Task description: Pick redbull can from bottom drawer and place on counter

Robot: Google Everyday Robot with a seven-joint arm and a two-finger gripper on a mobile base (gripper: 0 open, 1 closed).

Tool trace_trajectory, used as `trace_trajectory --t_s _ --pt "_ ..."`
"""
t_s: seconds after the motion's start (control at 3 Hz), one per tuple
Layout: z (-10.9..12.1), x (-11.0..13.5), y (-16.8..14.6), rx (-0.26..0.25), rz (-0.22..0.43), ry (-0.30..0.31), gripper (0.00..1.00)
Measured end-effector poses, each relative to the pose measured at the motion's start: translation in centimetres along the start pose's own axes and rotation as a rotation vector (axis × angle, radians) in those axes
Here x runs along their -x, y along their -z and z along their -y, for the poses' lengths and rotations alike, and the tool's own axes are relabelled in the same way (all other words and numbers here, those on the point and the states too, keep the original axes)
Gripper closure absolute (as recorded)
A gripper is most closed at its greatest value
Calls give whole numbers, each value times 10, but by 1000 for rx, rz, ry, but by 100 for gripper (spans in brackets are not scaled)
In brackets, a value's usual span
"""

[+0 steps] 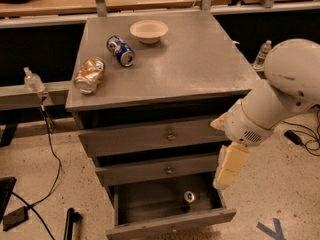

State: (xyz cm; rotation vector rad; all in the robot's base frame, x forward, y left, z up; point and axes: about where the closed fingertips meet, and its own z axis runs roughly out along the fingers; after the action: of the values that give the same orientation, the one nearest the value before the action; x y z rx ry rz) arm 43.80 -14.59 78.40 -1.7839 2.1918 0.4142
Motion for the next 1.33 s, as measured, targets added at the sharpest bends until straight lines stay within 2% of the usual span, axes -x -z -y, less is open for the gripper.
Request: trace_trajectory --t_s 0.33,0.67,1.0,1.33 --pt "-1 0 1 0 -2 1 0" --pt "-3 2 -10 70 29 26 0" --pt "-3 -6 -80 217 226 76 0" --pt "-17 -21 -142 196 359 210 0"
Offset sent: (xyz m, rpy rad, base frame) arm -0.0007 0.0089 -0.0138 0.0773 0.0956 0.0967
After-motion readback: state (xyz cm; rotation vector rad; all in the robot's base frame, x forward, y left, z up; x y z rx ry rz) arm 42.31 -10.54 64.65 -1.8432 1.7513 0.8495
